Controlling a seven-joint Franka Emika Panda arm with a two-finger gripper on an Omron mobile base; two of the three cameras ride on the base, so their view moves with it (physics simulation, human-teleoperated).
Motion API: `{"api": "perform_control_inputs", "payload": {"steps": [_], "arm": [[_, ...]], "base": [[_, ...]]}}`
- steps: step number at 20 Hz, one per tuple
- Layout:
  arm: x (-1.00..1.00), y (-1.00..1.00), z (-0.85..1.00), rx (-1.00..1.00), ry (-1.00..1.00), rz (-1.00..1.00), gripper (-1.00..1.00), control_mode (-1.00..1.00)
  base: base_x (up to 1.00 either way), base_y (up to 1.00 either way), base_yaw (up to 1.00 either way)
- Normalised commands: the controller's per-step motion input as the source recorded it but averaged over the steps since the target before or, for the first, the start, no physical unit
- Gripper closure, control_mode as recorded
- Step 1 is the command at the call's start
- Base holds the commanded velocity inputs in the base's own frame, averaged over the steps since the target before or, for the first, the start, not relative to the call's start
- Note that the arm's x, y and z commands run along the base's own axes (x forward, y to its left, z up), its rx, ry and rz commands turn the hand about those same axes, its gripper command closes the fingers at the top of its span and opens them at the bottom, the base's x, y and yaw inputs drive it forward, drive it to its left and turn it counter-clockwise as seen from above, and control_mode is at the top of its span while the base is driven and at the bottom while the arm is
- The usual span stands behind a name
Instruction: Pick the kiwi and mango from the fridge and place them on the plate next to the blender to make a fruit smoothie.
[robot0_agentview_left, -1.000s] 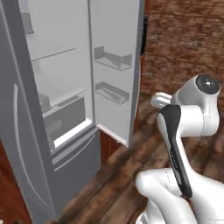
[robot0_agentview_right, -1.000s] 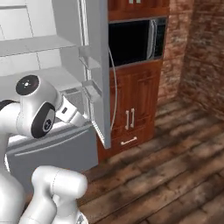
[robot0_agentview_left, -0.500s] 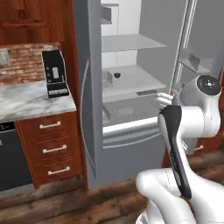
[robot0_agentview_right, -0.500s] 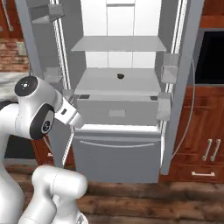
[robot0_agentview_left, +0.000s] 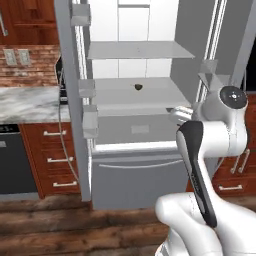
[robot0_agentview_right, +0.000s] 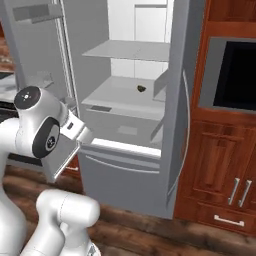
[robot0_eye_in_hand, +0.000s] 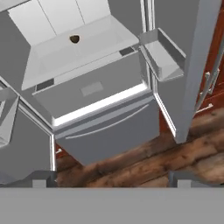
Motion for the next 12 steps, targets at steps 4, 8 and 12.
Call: {"api": "perform_control_inputs", "payload": {"steps": [4, 8, 12], "arm": [[0.0, 0.0, 0.0, 0.0, 0.0, 0.0, -1.0, 1.0], [0.0, 0.0, 0.0, 0.0, 0.0, 0.0, -1.0, 1.0], [0.0, 0.0, 0.0, 0.0, 0.0, 0.0, -1.0, 1.0]], "base": [[0.37, -0.16, 0.03], [0.58, 0.0, 0.0], [0.7, 0.09, -0.09]]}}
